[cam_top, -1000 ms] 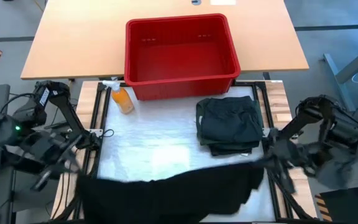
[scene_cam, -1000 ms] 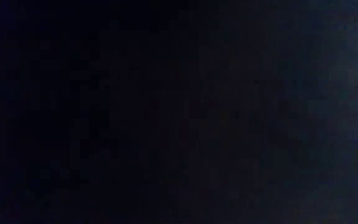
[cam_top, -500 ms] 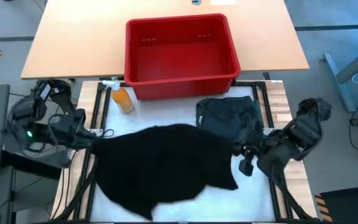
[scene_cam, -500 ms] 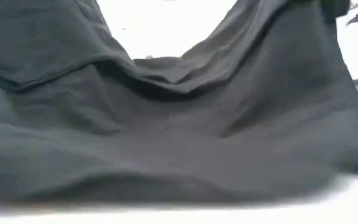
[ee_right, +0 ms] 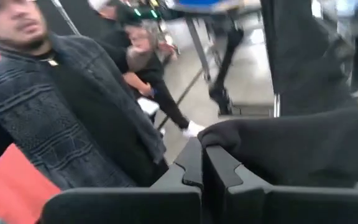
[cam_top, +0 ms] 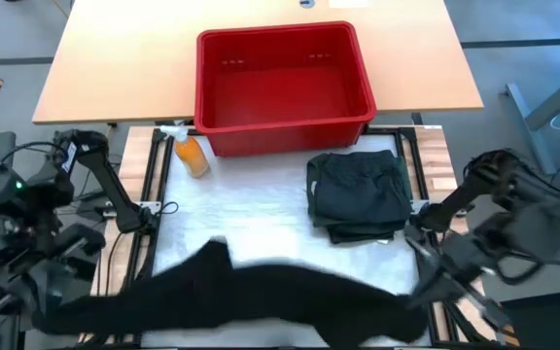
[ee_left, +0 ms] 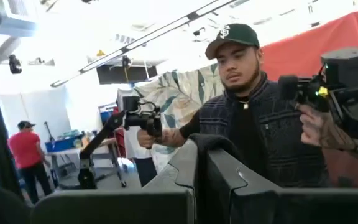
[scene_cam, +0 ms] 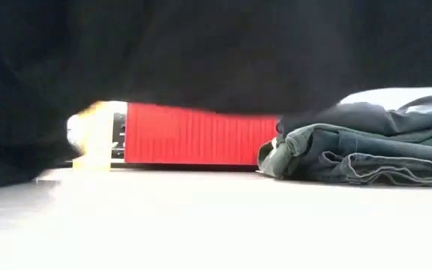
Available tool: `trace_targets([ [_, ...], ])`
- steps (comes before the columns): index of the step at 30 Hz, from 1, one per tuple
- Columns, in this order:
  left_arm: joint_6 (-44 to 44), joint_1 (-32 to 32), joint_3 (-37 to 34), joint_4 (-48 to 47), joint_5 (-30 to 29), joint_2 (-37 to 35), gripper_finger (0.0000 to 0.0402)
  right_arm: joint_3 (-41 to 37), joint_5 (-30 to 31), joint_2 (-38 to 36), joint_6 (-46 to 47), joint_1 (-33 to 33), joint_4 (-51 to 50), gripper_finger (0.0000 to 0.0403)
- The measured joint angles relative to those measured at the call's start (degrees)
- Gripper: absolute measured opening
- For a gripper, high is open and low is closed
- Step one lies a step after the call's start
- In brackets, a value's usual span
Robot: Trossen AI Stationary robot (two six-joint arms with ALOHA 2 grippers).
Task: Fold Laundry from Bin
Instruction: Fold the black shirt
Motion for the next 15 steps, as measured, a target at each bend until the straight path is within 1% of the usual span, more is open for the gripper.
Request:
trace_targets([
  [4, 2.52, 0.02, -0.01, 3.99, 1.58, 2.98, 0.0000, 0.39, 6.61, 0.00, -5.02, 4.84, 2.67, 0.0017],
  [8, 7.27, 0.02, 2.94, 6.38, 4.82, 5.89, 0.0000, 0.39, 9.52, 0.04, -8.57, 7.08, 4.69, 0.0017],
  [11, 9.63, 0.00, 6.29, 4.01, 5.89, 7.60, 0.0000, 0.40, 11.23, 0.04, -11.17, 7.96, 5.49, 0.0017],
  [13, 9.56, 0.00, 7.80, 0.54, 3.38, 8.20, 0.0000, 0.44, 13.67, 0.02, -9.77, 8.12, 2.92, 0.0017],
  [14, 8.67, -0.02, 8.05, -0.86, 0.54, 8.27, 0.0000, 0.44, 15.08, 0.02, -8.08, 8.06, 0.75, 0.0017],
  [15, 7.20, -0.02, 8.09, -2.34, -3.74, 8.23, 0.0000, 0.44, 16.49, 0.02, -5.52, 7.82, -2.22, 0.0017],
])
